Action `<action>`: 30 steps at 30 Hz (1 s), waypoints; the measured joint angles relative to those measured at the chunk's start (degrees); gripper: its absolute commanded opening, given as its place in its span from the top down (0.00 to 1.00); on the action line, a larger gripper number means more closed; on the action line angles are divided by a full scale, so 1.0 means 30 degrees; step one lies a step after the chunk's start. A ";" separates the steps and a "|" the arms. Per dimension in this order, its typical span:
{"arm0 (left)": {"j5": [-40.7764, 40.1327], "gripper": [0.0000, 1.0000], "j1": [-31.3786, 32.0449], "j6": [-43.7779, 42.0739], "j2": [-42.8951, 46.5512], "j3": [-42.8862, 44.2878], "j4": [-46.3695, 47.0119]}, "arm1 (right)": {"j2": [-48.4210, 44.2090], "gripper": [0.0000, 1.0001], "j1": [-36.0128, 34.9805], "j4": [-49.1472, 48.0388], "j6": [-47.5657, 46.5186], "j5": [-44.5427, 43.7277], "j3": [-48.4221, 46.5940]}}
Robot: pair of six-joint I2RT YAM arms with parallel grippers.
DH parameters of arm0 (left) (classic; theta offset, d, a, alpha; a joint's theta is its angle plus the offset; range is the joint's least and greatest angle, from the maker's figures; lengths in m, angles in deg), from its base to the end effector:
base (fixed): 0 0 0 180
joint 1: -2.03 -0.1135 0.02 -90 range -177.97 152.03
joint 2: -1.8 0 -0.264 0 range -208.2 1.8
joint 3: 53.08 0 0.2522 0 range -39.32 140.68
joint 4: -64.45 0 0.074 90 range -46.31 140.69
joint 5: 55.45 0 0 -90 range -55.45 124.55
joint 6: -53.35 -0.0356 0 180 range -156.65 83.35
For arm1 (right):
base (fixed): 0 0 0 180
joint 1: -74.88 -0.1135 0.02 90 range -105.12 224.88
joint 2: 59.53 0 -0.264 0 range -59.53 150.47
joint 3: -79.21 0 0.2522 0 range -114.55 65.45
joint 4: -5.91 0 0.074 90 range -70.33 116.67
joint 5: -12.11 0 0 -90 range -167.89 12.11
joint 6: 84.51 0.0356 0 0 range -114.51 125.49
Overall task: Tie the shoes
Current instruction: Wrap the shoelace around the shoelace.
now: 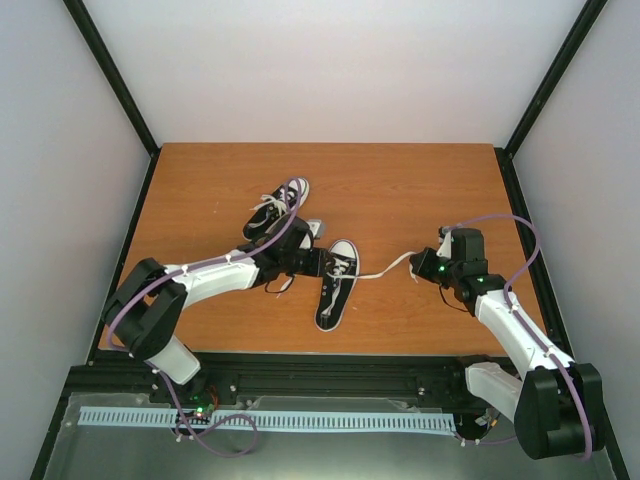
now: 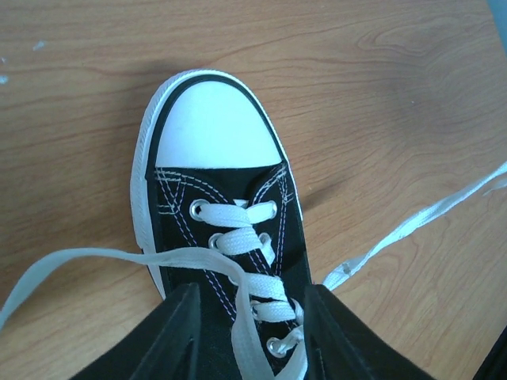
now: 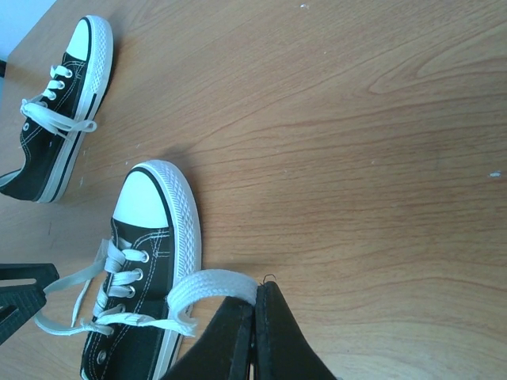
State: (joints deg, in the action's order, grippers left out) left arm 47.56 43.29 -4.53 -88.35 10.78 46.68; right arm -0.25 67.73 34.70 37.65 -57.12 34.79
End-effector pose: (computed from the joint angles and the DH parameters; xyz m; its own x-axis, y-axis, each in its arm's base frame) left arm 0.2390 -0.2203 0.1902 -0.8490 0.0557 -0.5254 0.3692 0.7738 -0.5147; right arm 0.2034 0.0382 0.2017 -0.7773 0.4041 -0.4823 0.0505 0.8041 0.5924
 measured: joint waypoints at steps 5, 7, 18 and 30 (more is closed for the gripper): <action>0.0168 0.74 0.0000 0.0175 -0.0306 0.0117 -0.0342 | 0.0000 0.97 0.0000 0.0087 -0.0102 -0.0029 0.0000; 0.0262 0.76 0.0000 0.0248 -0.0386 0.0124 -0.0430 | 0.0000 0.97 0.0000 0.0189 -0.0175 -0.0080 0.0000; 0.1217 0.99 0.0000 0.0291 -0.0546 0.0087 -0.0634 | -0.0095 0.97 0.0000 0.0590 -0.0437 -0.0364 0.0000; 0.3891 0.99 0.0131 -0.1938 0.2084 -0.2361 0.0925 | 0.9071 0.97 -0.3082 -0.0138 -0.0729 -0.1188 -0.9275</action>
State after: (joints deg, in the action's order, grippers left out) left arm 59.24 43.68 -10.34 -82.10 3.70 49.45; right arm 26.97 58.48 34.29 35.46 -60.68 6.97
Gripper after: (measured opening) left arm 0.012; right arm 0.031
